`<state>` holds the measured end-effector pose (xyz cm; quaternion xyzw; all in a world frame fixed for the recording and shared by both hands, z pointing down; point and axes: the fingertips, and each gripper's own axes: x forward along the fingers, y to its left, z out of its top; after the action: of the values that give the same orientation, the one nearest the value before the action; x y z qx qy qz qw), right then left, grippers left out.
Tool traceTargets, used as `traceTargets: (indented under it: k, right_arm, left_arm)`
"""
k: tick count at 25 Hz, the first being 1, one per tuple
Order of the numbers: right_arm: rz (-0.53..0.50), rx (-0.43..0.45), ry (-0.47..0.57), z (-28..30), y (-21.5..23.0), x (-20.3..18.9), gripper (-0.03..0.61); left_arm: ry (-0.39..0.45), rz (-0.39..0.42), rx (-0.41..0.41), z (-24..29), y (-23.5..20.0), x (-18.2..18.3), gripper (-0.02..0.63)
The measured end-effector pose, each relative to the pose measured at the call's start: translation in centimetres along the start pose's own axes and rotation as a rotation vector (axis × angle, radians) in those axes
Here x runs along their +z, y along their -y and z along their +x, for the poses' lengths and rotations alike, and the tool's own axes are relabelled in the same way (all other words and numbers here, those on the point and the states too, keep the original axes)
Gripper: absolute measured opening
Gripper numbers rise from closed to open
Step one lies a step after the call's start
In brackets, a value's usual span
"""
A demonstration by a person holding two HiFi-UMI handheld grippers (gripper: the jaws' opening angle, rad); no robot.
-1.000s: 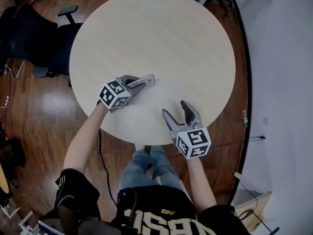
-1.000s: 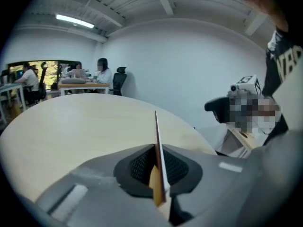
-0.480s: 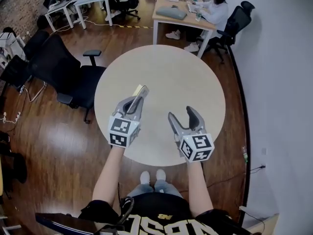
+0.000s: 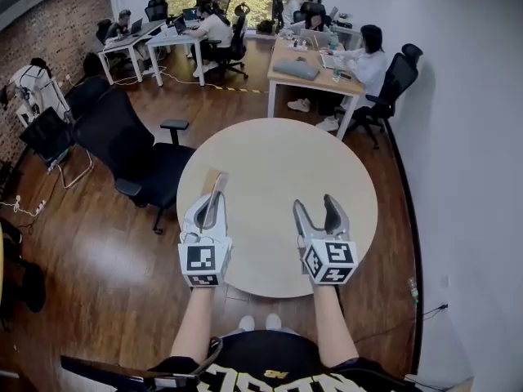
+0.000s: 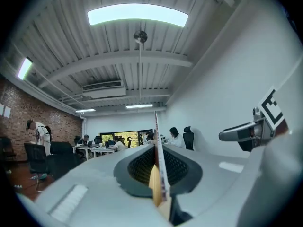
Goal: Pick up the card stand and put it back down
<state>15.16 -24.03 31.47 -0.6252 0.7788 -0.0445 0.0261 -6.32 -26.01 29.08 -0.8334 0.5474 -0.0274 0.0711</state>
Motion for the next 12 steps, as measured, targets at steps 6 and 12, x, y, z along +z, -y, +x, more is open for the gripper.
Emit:
traceTargets:
  k: [6,12]
  right_arm:
    - [-0.046,0.056,0.000,-0.2,-2.8,0.2,0.318]
    - [-0.035,0.077,-0.007,-0.2,-3.8,-0.4,0.316]
  left_arm:
    - [0.028,-0.021,0.000,-2.4,0.4,0.0,0.015]
    - [0.014,-0.034,-0.028,-3.3,1.5,-0.3,0.015]
